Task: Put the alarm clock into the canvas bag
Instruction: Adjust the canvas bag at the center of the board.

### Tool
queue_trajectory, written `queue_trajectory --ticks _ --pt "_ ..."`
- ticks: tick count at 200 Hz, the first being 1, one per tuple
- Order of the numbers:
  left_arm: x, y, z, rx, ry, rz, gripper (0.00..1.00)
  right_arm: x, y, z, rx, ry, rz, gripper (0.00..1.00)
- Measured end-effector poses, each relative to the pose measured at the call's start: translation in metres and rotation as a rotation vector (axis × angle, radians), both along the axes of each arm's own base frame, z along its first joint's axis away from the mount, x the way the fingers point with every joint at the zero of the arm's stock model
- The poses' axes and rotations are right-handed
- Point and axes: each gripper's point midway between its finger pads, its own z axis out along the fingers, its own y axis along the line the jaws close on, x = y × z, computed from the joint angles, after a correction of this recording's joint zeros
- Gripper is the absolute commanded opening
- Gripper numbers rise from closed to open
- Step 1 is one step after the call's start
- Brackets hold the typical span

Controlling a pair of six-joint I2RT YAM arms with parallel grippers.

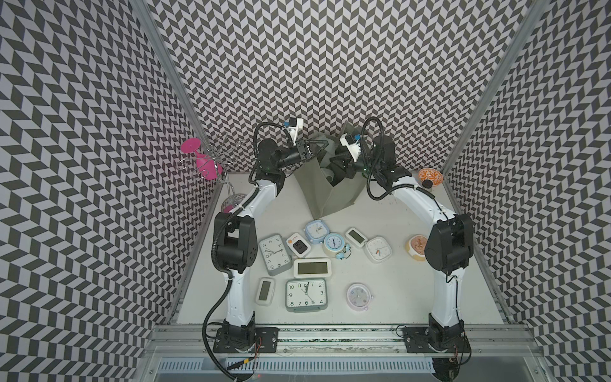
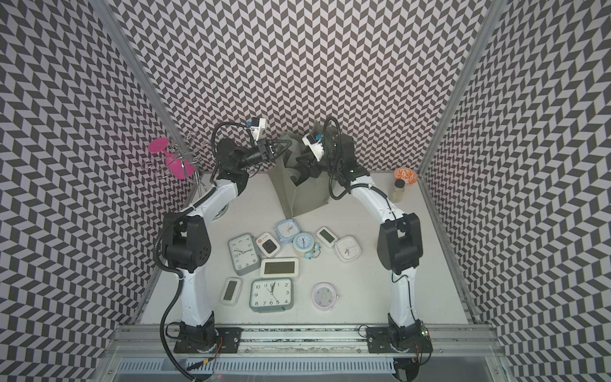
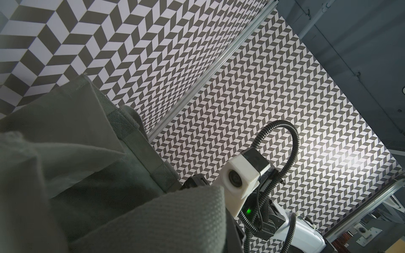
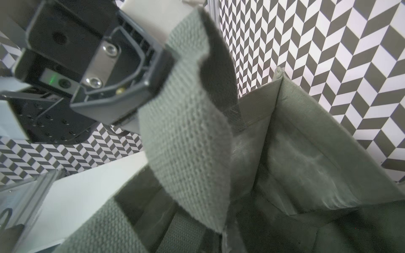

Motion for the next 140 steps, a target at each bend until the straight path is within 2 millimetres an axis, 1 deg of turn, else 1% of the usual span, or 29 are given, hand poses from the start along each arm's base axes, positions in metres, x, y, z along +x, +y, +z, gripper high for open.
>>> queue_trajectory --ticks 3,10,23,31,39,54,74,87,98,114,140 --pt "0.001 0.001 -0.001 0.003 -0.004 0.004 0.02 -0.001 -0.001 -0.001 -0.002 0.002 -0.004 0.0" --pt "0.002 0.002 -0.002 0.009 -0.007 0.01 0.1 -0.002 -0.003 -0.003 -0.007 0.009 -0.015 0.0" --pt "0.005 0.005 -0.005 0.022 -0.017 0.021 0.29 -0.005 -0.009 -0.003 -0.018 0.018 -0.05 0.0" --pt "0.006 0.007 -0.006 0.03 -0.025 0.028 0.38 -0.007 -0.014 -0.001 -0.025 0.023 -0.078 0.0" --pt "0.007 0.009 -0.007 0.039 -0.031 0.036 0.44 -0.009 -0.019 0.003 -0.032 0.028 -0.113 0.0" --pt "0.005 0.016 -0.008 0.064 -0.055 0.051 0.53 -0.014 -0.031 0.019 -0.033 0.022 -0.177 0.0" --pt "-0.002 0.023 -0.006 0.101 -0.094 0.077 0.6 -0.024 -0.044 0.046 -0.018 0.003 -0.257 0.0" --pt "-0.008 0.027 -0.002 0.128 -0.129 0.097 0.63 -0.029 -0.052 0.062 -0.009 -0.01 -0.306 0.0" --pt "-0.015 0.029 0.003 0.15 -0.167 0.113 0.63 -0.033 -0.055 0.071 -0.004 -0.015 -0.337 0.0" --pt "-0.027 0.032 0.007 0.184 -0.223 0.14 0.64 -0.037 -0.052 0.078 -0.011 -0.013 -0.365 0.0" --pt "-0.038 0.036 0.006 0.242 -0.296 0.196 0.65 -0.049 -0.037 0.082 -0.034 0.013 -0.362 0.0"
